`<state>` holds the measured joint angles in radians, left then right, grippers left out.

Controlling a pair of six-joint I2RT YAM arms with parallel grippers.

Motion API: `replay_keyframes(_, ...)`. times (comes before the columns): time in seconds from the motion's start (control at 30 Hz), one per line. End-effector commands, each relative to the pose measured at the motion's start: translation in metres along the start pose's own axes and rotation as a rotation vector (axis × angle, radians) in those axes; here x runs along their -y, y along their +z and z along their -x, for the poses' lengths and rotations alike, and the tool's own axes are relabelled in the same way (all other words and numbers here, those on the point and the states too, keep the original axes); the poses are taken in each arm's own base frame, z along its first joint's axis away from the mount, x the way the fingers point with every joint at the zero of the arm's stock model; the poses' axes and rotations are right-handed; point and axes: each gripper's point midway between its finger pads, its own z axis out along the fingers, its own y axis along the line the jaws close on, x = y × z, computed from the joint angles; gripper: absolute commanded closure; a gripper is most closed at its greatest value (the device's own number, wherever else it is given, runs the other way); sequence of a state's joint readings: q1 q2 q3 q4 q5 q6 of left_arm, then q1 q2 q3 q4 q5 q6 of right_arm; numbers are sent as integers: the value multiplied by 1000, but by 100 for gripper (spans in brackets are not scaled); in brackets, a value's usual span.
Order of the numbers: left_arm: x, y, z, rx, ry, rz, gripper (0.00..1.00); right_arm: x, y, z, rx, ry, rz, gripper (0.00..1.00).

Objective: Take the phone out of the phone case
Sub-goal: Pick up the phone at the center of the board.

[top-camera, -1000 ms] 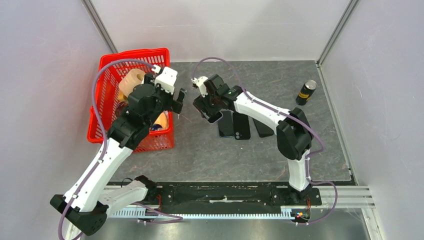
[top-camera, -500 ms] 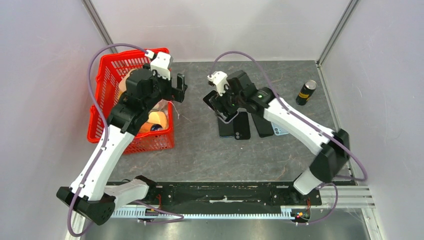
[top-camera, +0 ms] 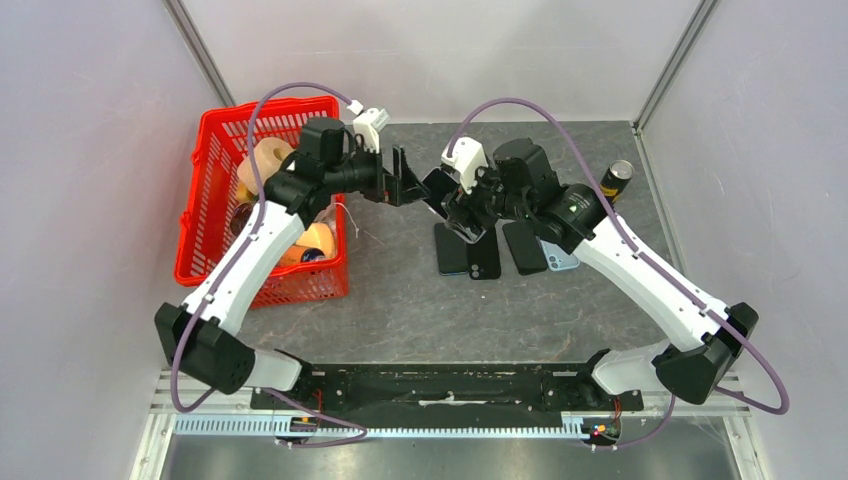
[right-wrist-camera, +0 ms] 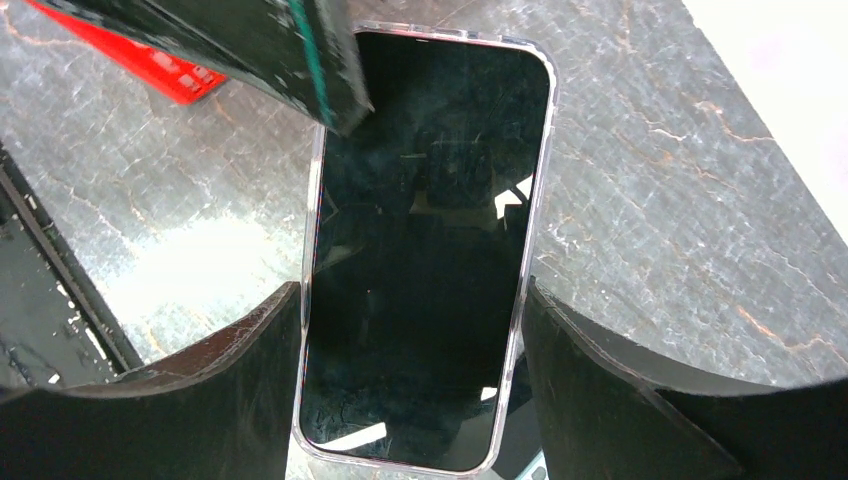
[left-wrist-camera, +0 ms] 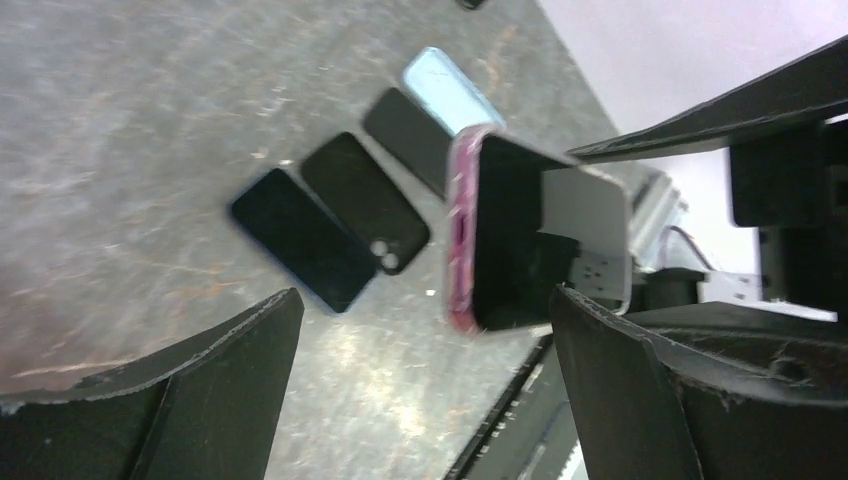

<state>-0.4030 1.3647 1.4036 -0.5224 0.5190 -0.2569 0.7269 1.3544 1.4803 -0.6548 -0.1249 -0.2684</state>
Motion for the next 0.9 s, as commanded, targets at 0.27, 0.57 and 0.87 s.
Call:
replay_keyframes(0.27,52,14,10,-13,-128,-338,6,-7,-6,24,97,-39,37,100)
replay_keyframes(0.57,54,30,-5,-75,-253,-430,28,-5,-8,28,110,-41,33,100)
replay_keyframes(0.87,59,39,-10,-102,-295,-470,70,-5,-7,29,118,-42,29,100)
